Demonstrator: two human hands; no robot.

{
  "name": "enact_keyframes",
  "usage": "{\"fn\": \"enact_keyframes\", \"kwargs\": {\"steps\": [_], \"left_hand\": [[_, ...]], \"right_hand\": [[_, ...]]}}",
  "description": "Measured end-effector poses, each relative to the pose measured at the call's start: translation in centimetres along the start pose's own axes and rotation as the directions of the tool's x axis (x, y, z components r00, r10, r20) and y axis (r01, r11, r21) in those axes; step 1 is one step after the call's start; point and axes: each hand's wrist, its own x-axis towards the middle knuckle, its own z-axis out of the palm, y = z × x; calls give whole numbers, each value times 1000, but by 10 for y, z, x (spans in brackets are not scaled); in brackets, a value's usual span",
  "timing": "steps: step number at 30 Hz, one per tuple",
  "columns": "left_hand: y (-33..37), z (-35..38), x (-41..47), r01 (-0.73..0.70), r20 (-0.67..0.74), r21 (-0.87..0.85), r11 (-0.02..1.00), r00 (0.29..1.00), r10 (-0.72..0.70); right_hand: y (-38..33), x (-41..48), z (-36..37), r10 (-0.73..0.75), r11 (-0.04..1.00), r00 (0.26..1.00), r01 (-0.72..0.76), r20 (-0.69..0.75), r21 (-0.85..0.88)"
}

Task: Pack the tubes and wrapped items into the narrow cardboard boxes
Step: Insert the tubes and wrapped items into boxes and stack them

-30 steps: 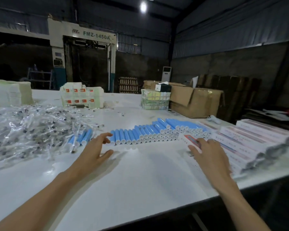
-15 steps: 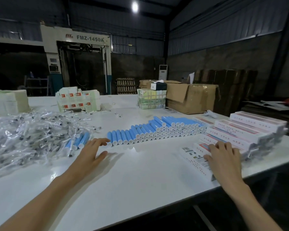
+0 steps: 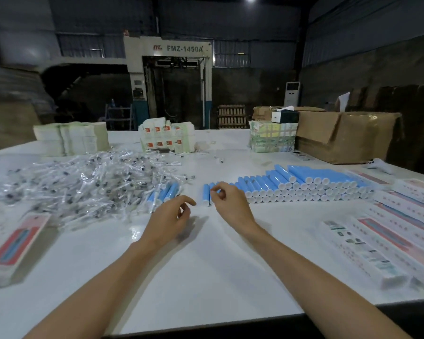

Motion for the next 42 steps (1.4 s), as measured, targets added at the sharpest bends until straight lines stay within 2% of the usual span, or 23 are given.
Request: {"fn": "enact_keyframes", "kwargs": {"steps": [4, 6, 9, 11, 13, 15, 17, 20, 23, 26, 30, 32, 36, 38, 40, 42], "left_hand": [[0, 1, -3, 62, 6, 39, 997, 998, -63], [1, 0, -4, 75, 14, 76, 994, 997, -76], [3, -6, -2, 18, 27, 161, 987, 999, -22], [3, -19, 1, 4, 24, 289, 957, 1000, -11], [-5, -39, 2, 65, -48, 442, 895, 998, -49], [-18, -66, -5, 194, -174, 566, 801, 978, -114], [-35, -94, -21, 353, -298, 666, 657, 934, -199], [-65, -134, -52, 557, -434, 690, 462, 829, -352], [-91, -162, -80, 653, -467, 677, 340, 738, -488], [-105, -175, -98, 636, -436, 717, 287, 730, -526], [-108, -182, -109, 591, -375, 758, 276, 741, -557], [-105, -184, -109, 597, -379, 740, 308, 750, -542], [-98, -193, -105, 694, -458, 535, 483, 718, -524], [-90, -201, -102, 702, -424, 444, 557, 712, -559], [-76, -203, -95, 677, -373, 355, 645, 735, -566], [-56, -199, -85, 600, -334, 300, 742, 794, -507]], "right_hand": [[8, 18, 52, 152, 940, 988, -157, 40, 302], [19, 21, 64, 201, 902, 977, -212, 71, 376], [32, 28, 66, 250, 839, 963, -269, 105, 473], [38, 30, 66, 268, 804, 959, -278, 98, 526], [40, 30, 67, 262, 792, 959, -278, 108, 544], [40, 31, 69, 248, 805, 961, -277, 126, 525], [41, 32, 71, 239, 809, 962, -273, 132, 521], [43, 32, 72, 231, 813, 964, -266, 133, 518], [43, 31, 74, 214, 817, 966, -258, 144, 515], [44, 31, 75, 214, 821, 966, -259, 146, 509], [45, 30, 75, 213, 825, 965, -261, 152, 502], [44, 29, 74, 209, 829, 966, -258, 153, 496], [43, 29, 72, 207, 831, 967, -254, 149, 494], [43, 28, 73, 206, 833, 967, -253, 149, 491], [41, 28, 73, 201, 840, 967, -251, 153, 481], [40, 27, 73, 198, 843, 968, -250, 157, 476]]}}
